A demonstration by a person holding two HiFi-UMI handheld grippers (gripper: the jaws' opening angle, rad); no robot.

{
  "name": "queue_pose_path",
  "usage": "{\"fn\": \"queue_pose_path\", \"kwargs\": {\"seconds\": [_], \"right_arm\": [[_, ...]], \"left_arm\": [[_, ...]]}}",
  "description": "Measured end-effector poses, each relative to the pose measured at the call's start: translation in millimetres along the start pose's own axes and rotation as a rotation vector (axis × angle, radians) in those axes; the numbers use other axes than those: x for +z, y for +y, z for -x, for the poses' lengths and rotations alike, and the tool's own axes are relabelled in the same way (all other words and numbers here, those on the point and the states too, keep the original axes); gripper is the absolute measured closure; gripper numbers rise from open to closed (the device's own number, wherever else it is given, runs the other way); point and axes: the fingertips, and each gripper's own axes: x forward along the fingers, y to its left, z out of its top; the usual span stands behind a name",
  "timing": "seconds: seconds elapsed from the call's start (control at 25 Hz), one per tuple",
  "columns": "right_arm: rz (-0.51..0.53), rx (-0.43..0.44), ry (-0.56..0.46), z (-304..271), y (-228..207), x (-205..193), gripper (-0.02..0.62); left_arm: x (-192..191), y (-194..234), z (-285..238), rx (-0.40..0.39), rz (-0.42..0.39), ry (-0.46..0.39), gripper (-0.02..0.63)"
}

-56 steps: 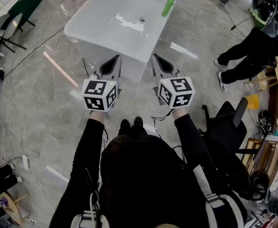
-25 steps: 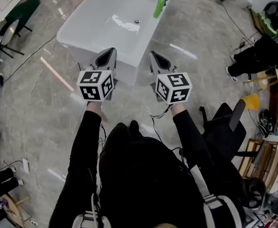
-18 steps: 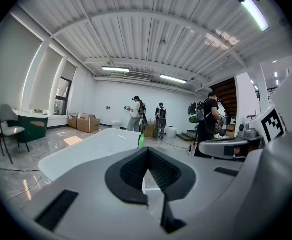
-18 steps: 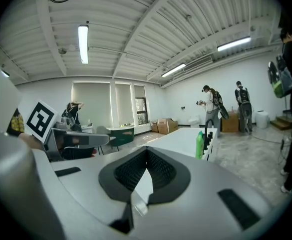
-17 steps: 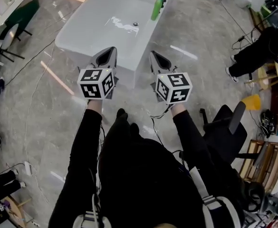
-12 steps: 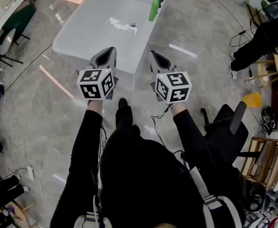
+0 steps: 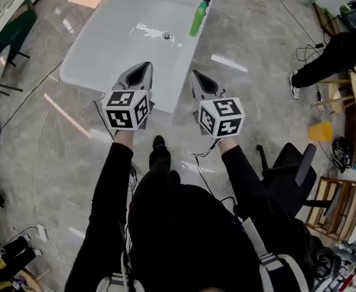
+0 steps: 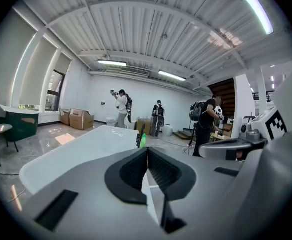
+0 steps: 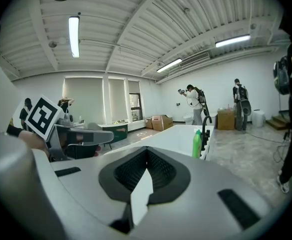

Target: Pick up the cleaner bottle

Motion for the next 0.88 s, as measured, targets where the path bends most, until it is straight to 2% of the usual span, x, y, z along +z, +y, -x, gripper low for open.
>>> {"fn": "queue_pose_path", "kwargs": {"seconds": [0.52,0.88], "right_arm": [[-0.024,-0.09,0.03,-97,-37,21,0.594],[-0.024,-0.156,0.03,-118,-62,32,0.594]], "left_arm": [[14,63,-86,-0.059,0.012,0.049,0.597],[15,64,-115,-0.103,-0.01,0.069,0.597]]}}
